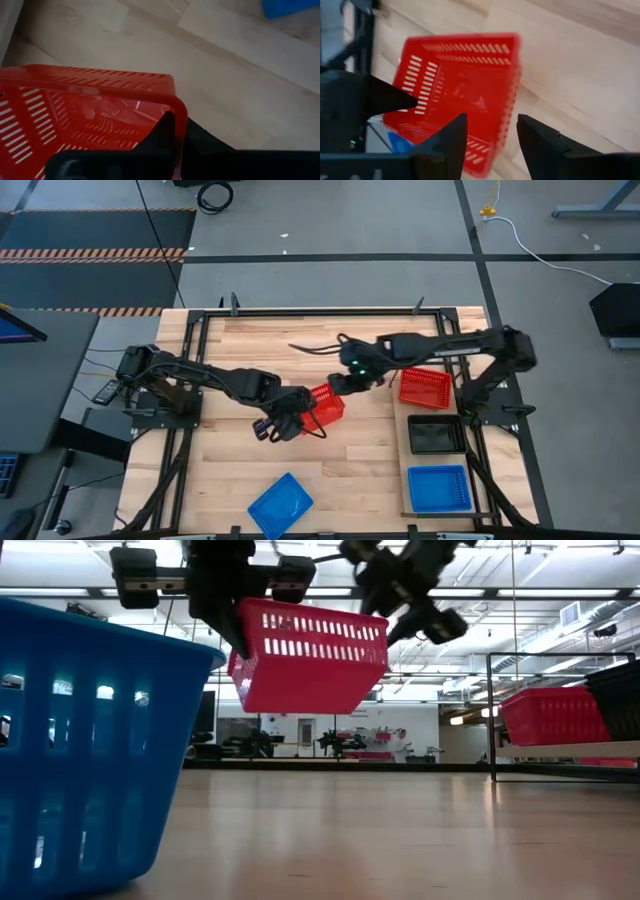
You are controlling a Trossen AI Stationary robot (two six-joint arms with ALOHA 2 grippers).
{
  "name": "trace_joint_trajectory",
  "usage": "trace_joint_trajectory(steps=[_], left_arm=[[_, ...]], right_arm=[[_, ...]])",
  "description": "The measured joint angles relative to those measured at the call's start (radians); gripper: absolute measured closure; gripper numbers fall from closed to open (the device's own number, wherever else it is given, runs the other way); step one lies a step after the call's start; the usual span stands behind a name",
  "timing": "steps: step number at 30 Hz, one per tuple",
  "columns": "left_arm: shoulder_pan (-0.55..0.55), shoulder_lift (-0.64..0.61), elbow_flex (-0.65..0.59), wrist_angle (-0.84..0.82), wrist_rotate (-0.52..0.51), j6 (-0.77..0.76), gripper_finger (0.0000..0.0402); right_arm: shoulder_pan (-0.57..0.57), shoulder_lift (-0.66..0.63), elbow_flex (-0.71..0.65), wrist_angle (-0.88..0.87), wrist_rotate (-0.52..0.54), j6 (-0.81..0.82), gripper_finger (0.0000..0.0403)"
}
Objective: Stack baskets on shelf by color
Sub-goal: Stack the red bin on top of the red bin on the shelf
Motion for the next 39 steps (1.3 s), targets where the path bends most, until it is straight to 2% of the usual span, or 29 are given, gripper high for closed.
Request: trace_joint_trajectory(steps=[7, 13, 17, 20, 23, 25, 29, 33, 39], left_arm=[[-0.005, 0.0, 0.0, 0.004, -0.051, -0.016, 0.0395], [-0.018, -0.002, 0.022, -0.021, -0.067, -0.049, 0.0395], [-0.031, -0.002, 0.061, -0.005, -0.067, -0.061, 0.0395], [-0.033, -0.002, 0.069, 0.003, -0.069, -0.085, 0.039], [-0.032, -0.008, 0.069, 0.023, -0.096, -0.14, 0.0376], [-0.032, -0.018, 0.07, 0.031, -0.114, -0.176, 0.0362], [-0.03, -0.051, 0.07, 0.062, -0.153, -0.241, 0.0332], [-0.024, -0.079, 0.066, 0.055, -0.207, -0.299, 0.0302], [0.021, -0.128, 0.067, 0.056, -0.244, -0.426, 0.0264]], right_arm=[[-0.01, 0.153, 0.108, -0.106, -0.052, -0.084, 0.0226], [-0.018, 0.174, 0.122, -0.127, -0.053, -0.159, 0.023], [-0.031, 0.167, 0.122, -0.129, -0.041, -0.19, 0.026], [-0.039, 0.156, 0.122, -0.13, -0.045, -0.207, 0.0306], [-0.039, 0.145, 0.122, -0.153, -0.034, -0.223, 0.0367], [-0.039, 0.136, 0.122, -0.164, -0.029, -0.225, 0.0391], [-0.039, 0.102, 0.122, -0.225, -0.038, -0.237, 0.0385], [-0.036, 0.051, 0.119, -0.307, -0.048, -0.257, 0.0396], [-0.008, -0.051, 0.121, -0.487, 0.032, -0.191, 0.0396]])
